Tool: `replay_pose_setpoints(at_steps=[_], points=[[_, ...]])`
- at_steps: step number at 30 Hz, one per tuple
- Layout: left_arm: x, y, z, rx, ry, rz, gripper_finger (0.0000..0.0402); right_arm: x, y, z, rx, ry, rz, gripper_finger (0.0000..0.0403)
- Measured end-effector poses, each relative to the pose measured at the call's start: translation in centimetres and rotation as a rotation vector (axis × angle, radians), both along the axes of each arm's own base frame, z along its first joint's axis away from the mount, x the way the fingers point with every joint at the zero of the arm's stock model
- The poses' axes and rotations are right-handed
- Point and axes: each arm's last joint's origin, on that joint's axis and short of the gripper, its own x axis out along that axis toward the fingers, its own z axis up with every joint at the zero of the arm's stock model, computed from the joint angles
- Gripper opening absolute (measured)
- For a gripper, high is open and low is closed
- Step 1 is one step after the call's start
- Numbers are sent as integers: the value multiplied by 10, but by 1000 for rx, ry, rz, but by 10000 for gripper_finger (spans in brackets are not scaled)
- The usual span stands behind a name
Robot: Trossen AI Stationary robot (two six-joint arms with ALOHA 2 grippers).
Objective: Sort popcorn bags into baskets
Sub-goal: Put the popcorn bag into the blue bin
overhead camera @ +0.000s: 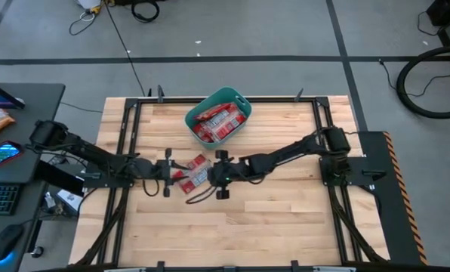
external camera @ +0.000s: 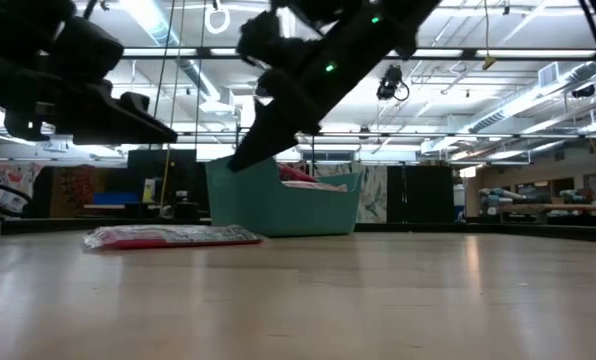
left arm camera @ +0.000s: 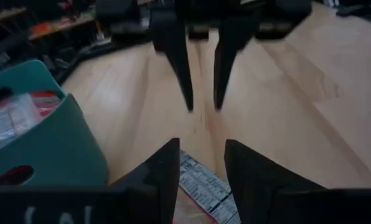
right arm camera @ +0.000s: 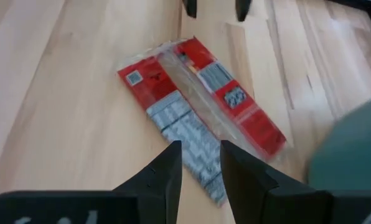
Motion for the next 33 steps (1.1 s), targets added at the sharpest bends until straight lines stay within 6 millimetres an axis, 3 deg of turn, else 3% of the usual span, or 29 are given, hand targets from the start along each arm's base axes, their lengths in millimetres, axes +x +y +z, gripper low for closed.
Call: replay_pose_setpoints(at_steps=[8, 21, 27, 33], points=[[-18, 5, -4, -34, -71, 2, 132, 27, -20, -21, -15, 37, 55, 151], [-22, 6, 3, -8, -128, -15, 132, 34, -57, -25, 33, 27, 59, 274], [-23, 6, 1, -25, -117, -11, 132, 32, -62, -36, -28, 104, 84, 270], [-23, 6, 1, -53, -111, -5, 132, 30, -59, -38, -45, 122, 91, 228]])
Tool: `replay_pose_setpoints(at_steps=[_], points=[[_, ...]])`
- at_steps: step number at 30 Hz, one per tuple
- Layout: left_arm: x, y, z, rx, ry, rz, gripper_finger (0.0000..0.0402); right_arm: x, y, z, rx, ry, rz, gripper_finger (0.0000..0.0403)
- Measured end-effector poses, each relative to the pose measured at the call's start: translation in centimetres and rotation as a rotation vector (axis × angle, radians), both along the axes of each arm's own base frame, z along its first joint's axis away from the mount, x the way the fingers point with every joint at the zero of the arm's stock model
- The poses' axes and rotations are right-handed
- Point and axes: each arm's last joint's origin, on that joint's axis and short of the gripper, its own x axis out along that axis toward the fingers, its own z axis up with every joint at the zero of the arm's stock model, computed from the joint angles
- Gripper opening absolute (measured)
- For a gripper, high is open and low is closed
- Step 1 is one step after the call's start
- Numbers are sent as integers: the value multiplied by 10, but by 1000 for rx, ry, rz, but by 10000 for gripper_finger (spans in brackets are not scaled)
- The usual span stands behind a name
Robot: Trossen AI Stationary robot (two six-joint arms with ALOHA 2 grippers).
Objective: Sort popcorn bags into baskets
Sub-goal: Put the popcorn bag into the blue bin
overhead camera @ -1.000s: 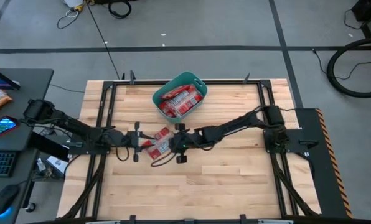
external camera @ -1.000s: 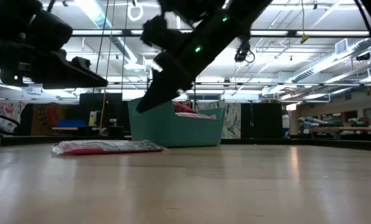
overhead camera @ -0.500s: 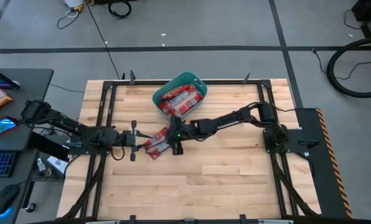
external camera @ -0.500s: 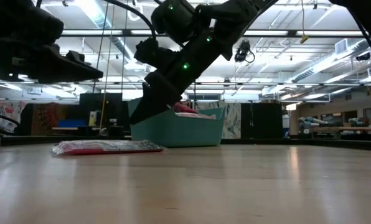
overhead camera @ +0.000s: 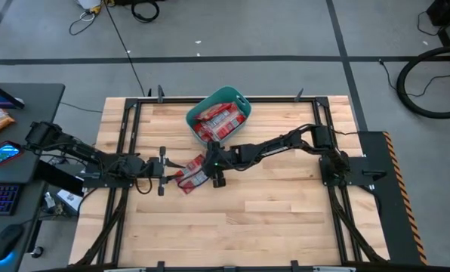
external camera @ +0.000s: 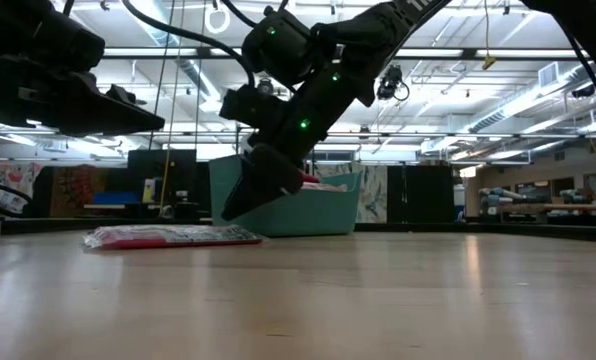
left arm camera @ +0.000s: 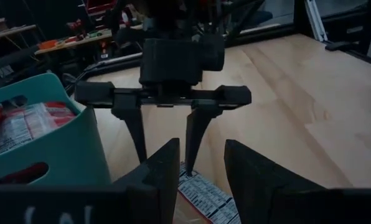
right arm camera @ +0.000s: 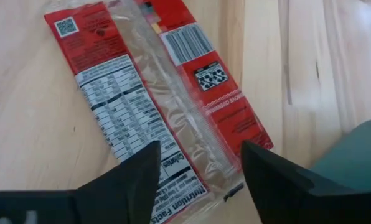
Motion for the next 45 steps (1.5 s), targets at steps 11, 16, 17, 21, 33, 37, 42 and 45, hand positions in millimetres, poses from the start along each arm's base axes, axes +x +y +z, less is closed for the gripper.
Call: replay_pose_setpoints(at_steps=[11, 16, 17, 21, 33, 37, 42, 45], points=[[0, 0, 0, 1, -3, 0, 132, -4, 11, -4, -58, 52, 23, 99], [0, 0, 0, 2, -2, 0, 132, -6, 17, -5, -65, 71, 13, 17], [0, 0, 0, 2, -2, 0, 132, -6, 18, -6, -71, 74, 10, 10], [0, 0, 0, 2, -2, 0, 132, -6, 26, -5, -108, 87, 0, 13], [0, 0, 0, 3, -1, 0, 132, -1, 45, 15, -155, 116, 0, 5], [0, 0, 0, 3, 1, 0, 132, 0, 47, 19, -195, 123, -24, 7], [0, 0, -1, 5, 9, 0, 132, 3, 50, 27, -199, 115, -23, 11], [-1, 0, -3, -9, 26, 3, 132, 5, 56, 39, -208, 100, -36, 15]])
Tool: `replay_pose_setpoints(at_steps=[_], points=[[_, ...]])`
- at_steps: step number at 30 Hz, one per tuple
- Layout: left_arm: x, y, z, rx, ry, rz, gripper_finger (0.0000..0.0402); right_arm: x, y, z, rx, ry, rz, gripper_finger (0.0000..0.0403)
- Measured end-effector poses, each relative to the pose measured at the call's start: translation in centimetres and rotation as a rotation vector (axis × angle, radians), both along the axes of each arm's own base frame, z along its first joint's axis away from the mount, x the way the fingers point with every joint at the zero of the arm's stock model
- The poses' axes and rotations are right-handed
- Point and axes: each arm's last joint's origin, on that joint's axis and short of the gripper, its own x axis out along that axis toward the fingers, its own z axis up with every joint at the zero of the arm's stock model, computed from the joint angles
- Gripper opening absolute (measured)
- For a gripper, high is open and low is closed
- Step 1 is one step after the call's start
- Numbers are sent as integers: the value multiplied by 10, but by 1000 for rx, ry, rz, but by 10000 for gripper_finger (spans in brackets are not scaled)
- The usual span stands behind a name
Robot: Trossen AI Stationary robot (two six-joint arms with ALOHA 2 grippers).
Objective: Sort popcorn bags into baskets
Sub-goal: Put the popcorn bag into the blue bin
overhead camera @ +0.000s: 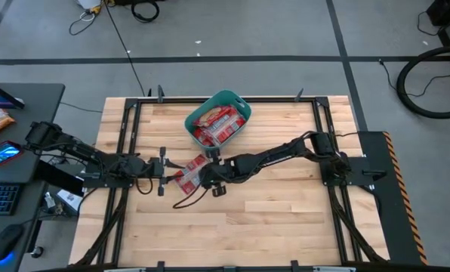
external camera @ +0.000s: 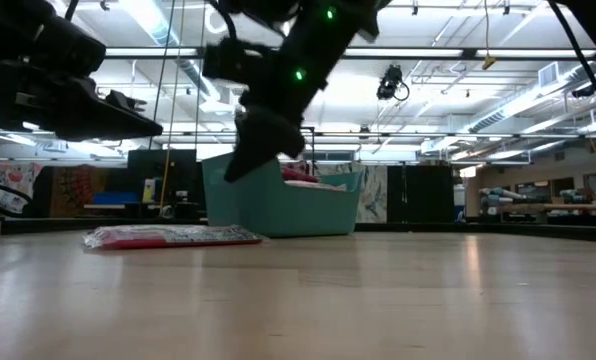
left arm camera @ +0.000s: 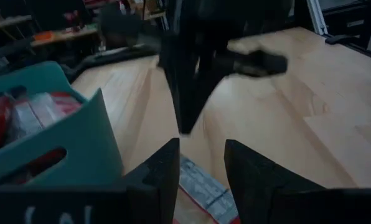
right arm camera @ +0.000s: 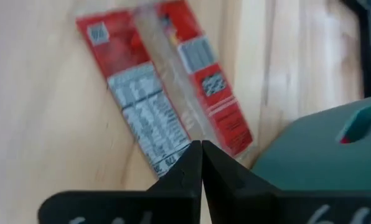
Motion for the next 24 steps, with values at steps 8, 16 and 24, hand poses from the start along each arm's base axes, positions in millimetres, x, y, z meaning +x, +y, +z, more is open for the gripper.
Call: replay_pose_setpoints(at_steps=[8, 16, 24], points=[[-1, 0, -3, -23, 26, 7, 132, 10, 10, 24, 121, -85, 50, 41], [0, 0, -2, -51, 18, 11, 132, 26, 20, -7, 192, -201, 33, 81], [-1, 0, -3, -48, 32, 16, 132, 57, 23, -14, 166, -173, 37, 83]])
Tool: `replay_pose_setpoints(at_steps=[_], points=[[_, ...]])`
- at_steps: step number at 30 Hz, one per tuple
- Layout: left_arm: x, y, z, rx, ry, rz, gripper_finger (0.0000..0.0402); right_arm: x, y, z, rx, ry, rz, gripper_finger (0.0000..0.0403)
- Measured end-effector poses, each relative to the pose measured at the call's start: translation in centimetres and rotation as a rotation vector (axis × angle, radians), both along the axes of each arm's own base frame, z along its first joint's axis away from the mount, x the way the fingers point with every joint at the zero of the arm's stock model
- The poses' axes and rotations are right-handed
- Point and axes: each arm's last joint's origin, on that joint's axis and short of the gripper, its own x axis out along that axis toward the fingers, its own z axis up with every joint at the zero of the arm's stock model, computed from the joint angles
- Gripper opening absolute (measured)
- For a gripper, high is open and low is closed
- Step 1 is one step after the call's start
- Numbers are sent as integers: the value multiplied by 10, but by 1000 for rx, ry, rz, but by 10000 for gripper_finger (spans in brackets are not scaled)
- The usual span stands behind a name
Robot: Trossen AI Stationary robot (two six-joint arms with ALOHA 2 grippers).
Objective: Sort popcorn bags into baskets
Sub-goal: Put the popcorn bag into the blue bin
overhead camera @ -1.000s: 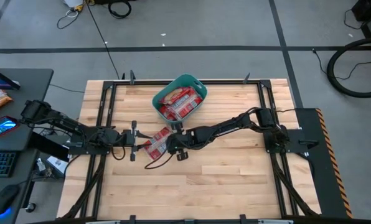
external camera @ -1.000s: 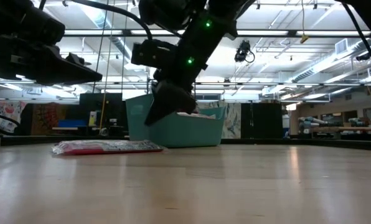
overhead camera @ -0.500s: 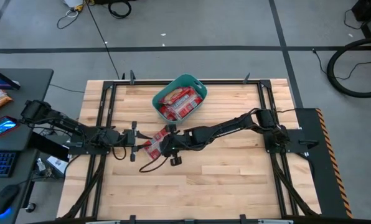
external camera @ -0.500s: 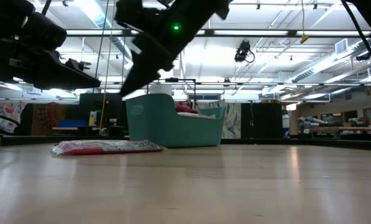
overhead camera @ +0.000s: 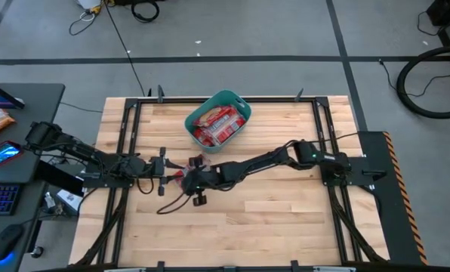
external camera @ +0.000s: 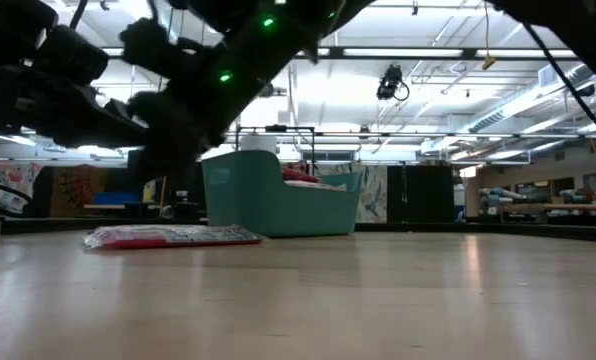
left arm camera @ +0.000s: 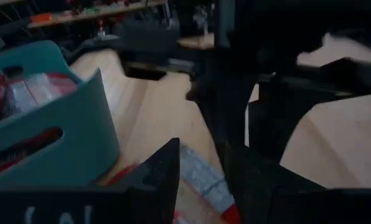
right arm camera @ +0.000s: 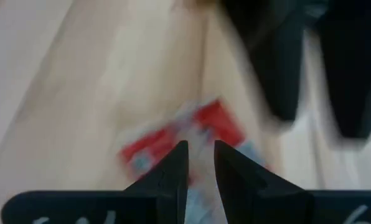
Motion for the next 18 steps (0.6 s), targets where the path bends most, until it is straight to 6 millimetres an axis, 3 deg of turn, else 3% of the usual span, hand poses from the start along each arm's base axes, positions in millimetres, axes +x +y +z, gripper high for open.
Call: replay_pose_setpoints(at_steps=[7, 13, 18], points=[[0, 0, -2, 2, 20, 4, 132, 13, -20, -14, -54, 27, -32, 83], [-1, 0, -3, 5, 34, 5, 132, -2, -25, -27, -14, 228, -37, 83], [-1, 0, -3, 6, 34, 8, 132, -21, -16, -27, -12, 402, -59, 83]])
